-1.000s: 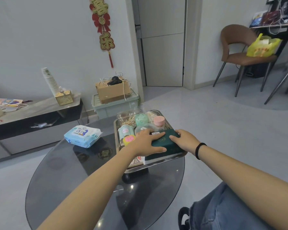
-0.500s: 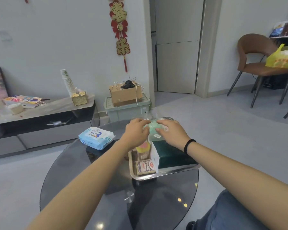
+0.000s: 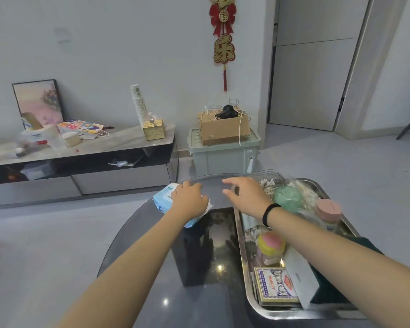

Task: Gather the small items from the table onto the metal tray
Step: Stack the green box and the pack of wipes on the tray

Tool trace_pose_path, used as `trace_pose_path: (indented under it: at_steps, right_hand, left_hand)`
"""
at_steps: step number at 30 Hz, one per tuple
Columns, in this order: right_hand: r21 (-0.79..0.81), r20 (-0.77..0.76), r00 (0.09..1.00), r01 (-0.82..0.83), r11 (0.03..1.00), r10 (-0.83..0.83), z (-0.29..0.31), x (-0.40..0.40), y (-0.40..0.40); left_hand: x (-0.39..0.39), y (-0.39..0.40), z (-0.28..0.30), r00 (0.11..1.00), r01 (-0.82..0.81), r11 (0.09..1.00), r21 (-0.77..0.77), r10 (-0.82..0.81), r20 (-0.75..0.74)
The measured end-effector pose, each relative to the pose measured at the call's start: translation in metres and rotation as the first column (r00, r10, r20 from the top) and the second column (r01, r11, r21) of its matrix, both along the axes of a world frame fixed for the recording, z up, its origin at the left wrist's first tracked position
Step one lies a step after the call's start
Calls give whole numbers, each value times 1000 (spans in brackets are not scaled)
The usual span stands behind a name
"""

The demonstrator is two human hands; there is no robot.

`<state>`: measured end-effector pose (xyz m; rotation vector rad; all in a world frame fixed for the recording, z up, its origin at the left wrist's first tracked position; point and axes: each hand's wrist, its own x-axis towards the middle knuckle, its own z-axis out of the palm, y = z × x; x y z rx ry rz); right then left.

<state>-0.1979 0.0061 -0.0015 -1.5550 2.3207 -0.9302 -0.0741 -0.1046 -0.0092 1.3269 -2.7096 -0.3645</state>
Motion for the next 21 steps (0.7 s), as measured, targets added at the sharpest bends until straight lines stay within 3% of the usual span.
trace_pose_path:
  at_steps: [3, 6, 10, 17, 19, 21]
  right_hand:
    - [67, -51, 999, -16, 998, 19, -12, -1, -14]
    - [110, -44, 999, -21, 994, 26, -19, -3, -19]
    - [132, 23, 1000, -9, 991, 6, -21, -6, -16]
    - [80, 196, 980, -47, 996, 30, -4, 5, -7]
    - [87, 347, 938, -53, 995, 20, 3, 11, -1]
    - [73, 592, 806, -50, 996, -3, 12, 23, 10]
  left_hand:
    - [0, -16, -20, 974, -86, 985, 152, 51, 219]
    - [-4, -23, -40, 964, -87, 983, 162, 41, 264]
    - [-2, -27, -46, 989, -45, 996, 83, 32, 145]
    - [30, 1, -8, 976, 74, 980, 185, -33, -217]
    - [38, 20, 8, 955, 145, 976, 163, -95, -280]
    - [47, 43, 27, 934, 225, 968, 106, -184, -306]
